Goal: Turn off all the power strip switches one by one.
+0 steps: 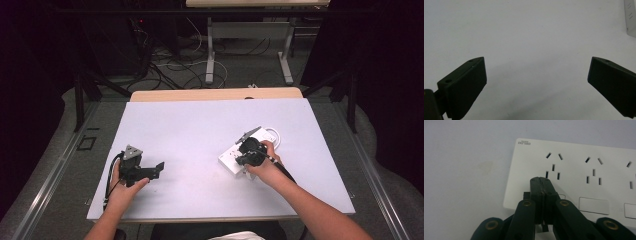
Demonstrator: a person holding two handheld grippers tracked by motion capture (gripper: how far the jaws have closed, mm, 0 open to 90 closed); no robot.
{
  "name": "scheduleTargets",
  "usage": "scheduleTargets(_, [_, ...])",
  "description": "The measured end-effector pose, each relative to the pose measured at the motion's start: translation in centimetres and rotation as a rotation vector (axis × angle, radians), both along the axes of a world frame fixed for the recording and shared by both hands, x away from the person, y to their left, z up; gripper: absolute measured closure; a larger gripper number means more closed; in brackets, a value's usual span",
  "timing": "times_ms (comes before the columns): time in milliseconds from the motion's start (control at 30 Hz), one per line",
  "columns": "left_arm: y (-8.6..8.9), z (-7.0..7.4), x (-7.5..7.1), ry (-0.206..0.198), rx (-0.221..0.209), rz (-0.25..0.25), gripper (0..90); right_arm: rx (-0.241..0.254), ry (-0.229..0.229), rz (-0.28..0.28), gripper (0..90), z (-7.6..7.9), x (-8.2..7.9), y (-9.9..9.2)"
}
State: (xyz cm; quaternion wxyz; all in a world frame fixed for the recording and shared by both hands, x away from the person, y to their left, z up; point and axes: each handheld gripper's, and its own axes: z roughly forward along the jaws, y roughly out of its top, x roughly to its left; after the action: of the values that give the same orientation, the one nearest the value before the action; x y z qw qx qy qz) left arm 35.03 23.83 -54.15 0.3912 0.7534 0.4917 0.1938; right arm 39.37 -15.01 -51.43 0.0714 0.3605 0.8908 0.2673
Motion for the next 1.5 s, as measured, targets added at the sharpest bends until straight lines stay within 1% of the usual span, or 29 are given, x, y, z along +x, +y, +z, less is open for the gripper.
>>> scheduleTargets(67, [0.01, 0.0, 0.0, 0.0, 0.0, 0.0, 1.9, -0.005, -0.015, 0.018, 90.0, -0.02, 0.12, -0.05])
scheduleTargets(167, [0.0, -0.01, 0.0, 0.0, -0.001, 0.002, 1.9, -0.007, -0.01, 0.006, 90.0, -0.08, -0.05, 0.05])
scheduleTargets(200, [0.0, -0.01, 0.0, 0.0, 0.0, 0.001, 1.9, -0.01, -0.013, 0.016, 90.0, -0.3, -0.05, 0.13])
scheduleTargets(233, [-0.01, -0.01, -0.01, 0.0, -0.001, 0.001, 1.9, -0.017, -0.023, 0.012, 90.0, -0.29, -0.21, 0.23])
scheduleTargets(300, [-0.06, -0.06, -0.02, -0.009, -0.003, 0.004, 1.9, -0.033, -0.048, 0.041, 90.0, -0.32, -0.15, 0.37])
scheduleTargets(333, [-0.06, -0.06, -0.02, -0.009, -0.003, 0.004, 1.9, -0.033, -0.038, 0.026, 90.0, -0.28, -0.27, 0.43])
scheduleTargets(367, [-0.05, -0.07, -0.03, -0.012, -0.005, 0.002, 1.9, -0.028, -0.045, 0.032, 90.0, -0.32, -0.15, 0.36])
scheduleTargets(400, [-0.05, -0.06, -0.05, -0.012, -0.005, 0.003, 1.9, -0.024, -0.029, 0.014, 90.0, -0.28, -0.21, 0.33])
scheduleTargets(433, [-0.04, -0.05, -0.07, -0.011, -0.007, 0.004, 1.9, -0.011, -0.035, 0.019, 90.0, -0.36, -0.17, 0.26])
scheduleTargets(467, [-0.03, -0.05, -0.08, -0.011, -0.007, 0.005, 1.9, -0.016, -0.032, 0.031, 90.0, -0.29, -0.11, 0.18])
scheduleTargets(567, [0.03, -0.01, -0.05, -0.005, -0.006, 0.003, 1.9, -0.024, -0.033, 0.014, 90.0, -0.28, -0.25, 0.34])
scheduleTargets(633, [0.03, -0.01, -0.03, -0.004, -0.006, 0.002, 1.9, -0.018, -0.037, 0.014, 90.0, -0.33, -0.21, 0.32])
scheduleTargets(700, [0.02, 0.0, -0.01, -0.005, -0.003, -0.001, 1.9, -0.017, -0.031, 0.03, 90.0, -0.28, -0.1, 0.19])
scheduleTargets(733, [0.0, 0.0, 0.0, -0.005, -0.002, -0.002, 1.9, -0.015, -0.023, 0.017, 90.0, -0.27, -0.18, 0.22])
scheduleTargets(767, [0.01, 0.03, 0.01, -0.001, 0.001, -0.003, 1.9, -0.016, -0.03, 0.029, 90.0, -0.28, -0.09, 0.19])
scheduleTargets(833, [0.03, 0.04, 0.05, -0.004, 0.008, -0.007, 1.9, -0.017, -0.031, 0.029, 90.0, -0.28, -0.11, 0.2])
scheduleTargets(933, [-0.05, 0.02, 0.04, -0.001, 0.0, -0.004, 1.9, -0.016, -0.03, 0.028, 90.0, -0.27, -0.11, 0.2])
scheduleTargets(1033, [-0.05, 0.03, 0.04, -0.002, 0.0, -0.004, 1.9, -0.017, -0.021, 0.001, 90.0, -0.29, -0.17, 0.32])
scheduleTargets(1100, [-0.04, 0.03, 0.04, -0.002, 0.0, -0.004, 1.9, -0.016, -0.026, 0.016, 90.0, -0.28, -0.07, 0.28])
scheduleTargets(1167, [-0.03, 0.03, 0.04, -0.002, -0.001, -0.004, 1.9, -0.016, -0.02, 0.014, 89.7, -0.25, -0.05, 0.28])
scheduleTargets(1200, [-0.02, 0.04, 0.04, -0.002, 0.0, -0.004, 1.9, -0.01, -0.023, 0.026, 89.3, -0.25, 0.02, 0.22])
scheduleTargets(1233, [-0.03, 0.04, 0.04, -0.003, -0.001, -0.003, 1.9, -0.009, -0.009, 0.011, 88.0, -0.19, -0.05, 0.25])
scheduleTargets(1267, [-0.02, 0.04, 0.04, -0.002, -0.001, -0.004, 1.9, -0.012, -0.008, 0.001, 86.7, -0.18, -0.04, 0.26])
scheduleTargets(1333, [-0.01, 0.03, 0.05, -0.002, -0.001, -0.004, 1.9, -0.002, -0.011, -0.004, 84.9, -0.2, -0.02, 0.2])
scheduleTargets(1367, [-0.01, 0.04, 0.04, 0.0, -0.002, -0.002, 1.9, -0.002, -0.022, 0.007, 84.1, -0.17, 0.06, 0.07])
scheduleTargets(1400, [-0.01, 0.04, 0.04, 0.001, -0.002, -0.002, 1.9, 0.027, -0.031, -0.012, 83.4, -0.29, -0.05, 0.1])
scheduleTargets(1433, [0.03, 0.05, 0.07, -0.002, 0.004, -0.006, 1.9, 0.006, -0.014, -0.013, 82.8, 0.04, -0.1, -0.03])
scheduleTargets(1467, [-0.01, 0.03, 0.06, -0.002, -0.001, -0.003, 1.9, 0.025, -0.029, -0.019, 82.2, 0.0, -0.11, -0.05])
scheduleTargets(1500, [-0.03, 0.03, 0.06, -0.002, -0.001, -0.003, 1.9, 0.016, -0.017, -0.013, 81.4, 0.24, -0.13, -0.21])
